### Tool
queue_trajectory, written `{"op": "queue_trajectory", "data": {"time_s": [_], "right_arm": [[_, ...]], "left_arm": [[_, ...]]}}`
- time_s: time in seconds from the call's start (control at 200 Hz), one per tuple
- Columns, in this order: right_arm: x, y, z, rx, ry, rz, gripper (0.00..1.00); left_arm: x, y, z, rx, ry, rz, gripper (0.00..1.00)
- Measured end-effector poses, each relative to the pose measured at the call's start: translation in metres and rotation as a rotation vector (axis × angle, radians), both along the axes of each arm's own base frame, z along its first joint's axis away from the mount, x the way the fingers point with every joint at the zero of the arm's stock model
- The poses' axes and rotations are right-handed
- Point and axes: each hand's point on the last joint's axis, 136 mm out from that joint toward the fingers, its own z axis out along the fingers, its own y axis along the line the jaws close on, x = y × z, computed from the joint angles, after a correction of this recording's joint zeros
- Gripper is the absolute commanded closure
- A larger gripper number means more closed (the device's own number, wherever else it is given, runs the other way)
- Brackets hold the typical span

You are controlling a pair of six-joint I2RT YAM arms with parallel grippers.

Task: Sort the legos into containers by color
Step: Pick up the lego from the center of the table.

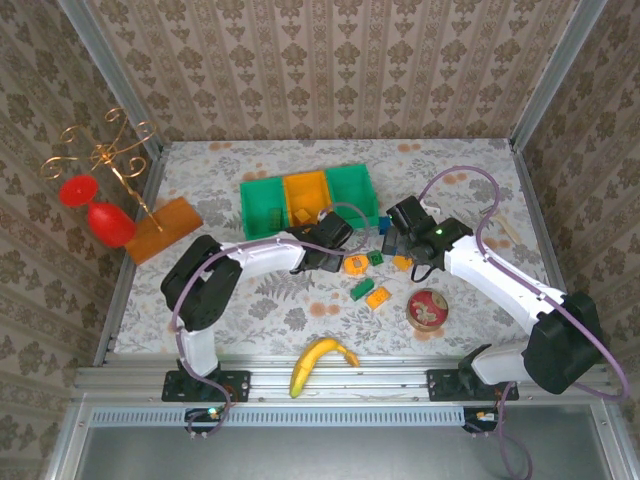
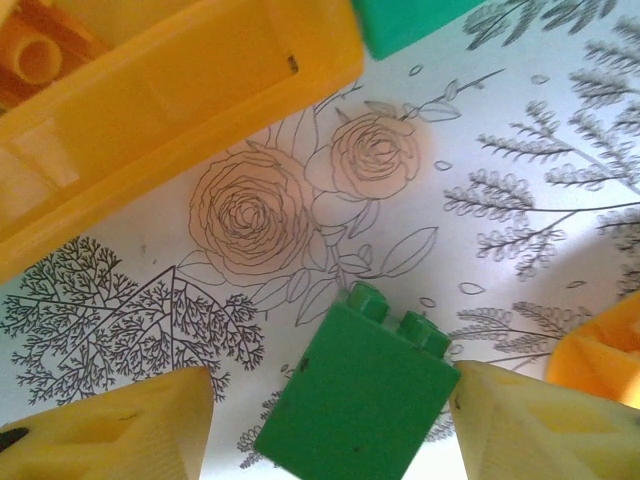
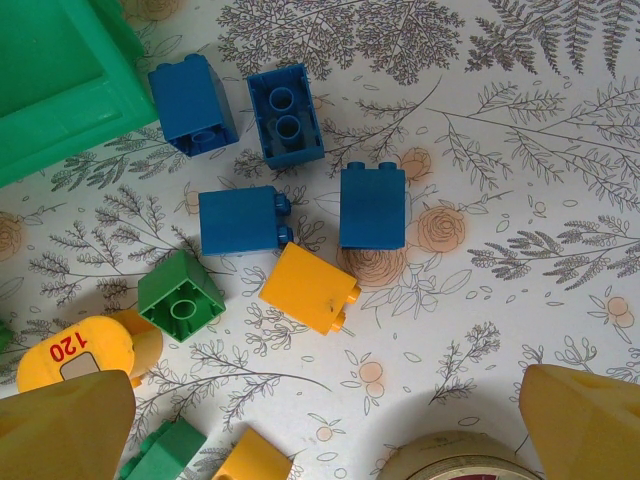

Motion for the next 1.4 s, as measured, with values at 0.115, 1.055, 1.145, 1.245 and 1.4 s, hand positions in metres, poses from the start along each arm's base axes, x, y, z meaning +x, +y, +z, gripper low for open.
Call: {"op": "queue_trajectory", "data": {"time_s": [0.115, 1.055, 1.145, 1.245, 1.4], "right_arm": [[0.000, 0.000, -0.001, -0.001, 0.002, 0.000, 0.00], [0.001, 0.000, -0.008, -0.012, 0.023, -0.001, 0.00], [0.002, 0.000, -0.008, -0.011, 0.021, -0.002, 0.00], [0.002, -0.001, -0.008, -0.011, 0.021, -0.007, 0.00], [0.003, -0.005, -0.010, -0.013, 0.023, -0.017, 0.00]], "left_arm": [[0.001, 0.003, -0.010, 0.023, 0.018, 0.002, 0.36], [0.000, 0.007, 0.003, -0.006, 0.018, -0.016, 0.75], [-0.002, 0.010, 0.022, -0.035, -0.014, -0.016, 0.75], [-0.005, 0.014, 0.048, -0.070, -0.066, -0.012, 0.75], [-0.007, 0.027, 0.083, -0.110, -0.149, 0.011, 0.76]]}}
